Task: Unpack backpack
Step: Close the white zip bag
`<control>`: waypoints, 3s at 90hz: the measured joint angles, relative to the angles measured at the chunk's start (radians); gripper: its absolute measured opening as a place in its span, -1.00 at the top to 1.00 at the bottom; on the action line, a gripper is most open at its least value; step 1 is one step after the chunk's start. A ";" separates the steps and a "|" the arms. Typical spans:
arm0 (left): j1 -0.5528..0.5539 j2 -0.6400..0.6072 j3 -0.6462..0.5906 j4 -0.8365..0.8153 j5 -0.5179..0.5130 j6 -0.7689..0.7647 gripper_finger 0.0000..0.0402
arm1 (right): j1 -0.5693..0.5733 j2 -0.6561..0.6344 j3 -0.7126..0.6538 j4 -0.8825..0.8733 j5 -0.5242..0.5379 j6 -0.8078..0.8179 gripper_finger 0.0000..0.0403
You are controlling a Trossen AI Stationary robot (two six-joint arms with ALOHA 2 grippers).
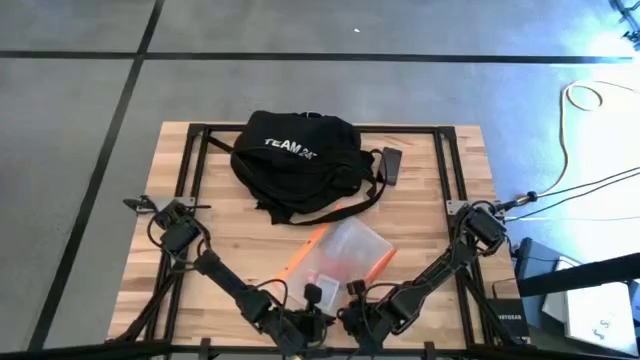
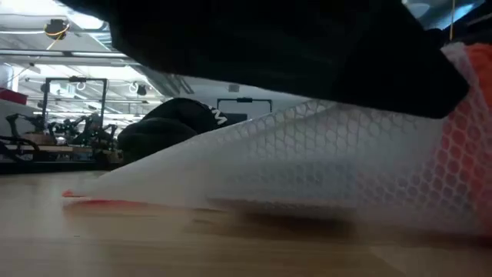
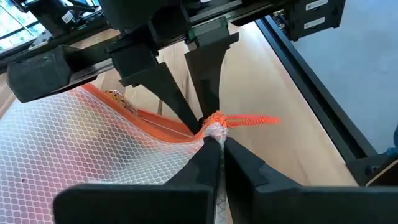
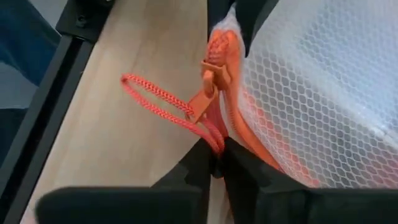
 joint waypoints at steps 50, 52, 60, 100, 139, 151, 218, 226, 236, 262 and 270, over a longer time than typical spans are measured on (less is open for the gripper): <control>0.001 0.000 0.000 -0.010 0.000 0.000 1.00 | 0.026 -0.002 0.000 -0.061 -0.010 0.035 0.96; 0.001 0.000 0.000 -0.013 0.000 -0.001 1.00 | 0.027 -0.002 0.000 -0.057 -0.010 0.035 0.97; 0.002 0.000 0.000 -0.021 0.000 -0.001 1.00 | 0.028 -0.002 0.000 -0.042 -0.017 0.038 0.96; -0.007 0.000 0.000 -0.011 0.010 -0.041 1.00 | 0.028 -0.006 0.002 -0.136 -0.004 0.080 0.99; -0.063 0.000 0.000 0.067 0.010 -0.022 1.00 | 0.053 -0.021 -0.001 -0.246 0.027 0.153 0.99; -0.072 0.000 0.000 0.066 0.011 -0.023 1.00 | 0.062 -0.049 -0.025 -0.263 0.027 0.179 1.00; -0.083 -0.049 0.000 0.082 -0.035 0.054 1.00 | 0.187 -0.295 -0.206 -0.346 0.221 0.541 1.00; -0.090 -0.075 0.000 0.078 -0.051 0.061 1.00 | 0.191 -0.304 -0.210 -0.380 0.221 0.601 1.00; -0.107 -0.103 0.000 0.074 -0.107 0.103 1.00 | 0.191 -0.305 -0.211 -0.404 0.221 0.636 1.00; -0.138 -0.172 0.000 -0.038 -0.281 0.157 1.00 | 0.217 -0.321 -0.209 -0.488 0.293 0.773 1.00; -0.151 -0.186 0.000 -0.072 -0.352 0.143 1.00 | 0.243 -0.326 -0.209 -0.534 0.323 0.850 1.00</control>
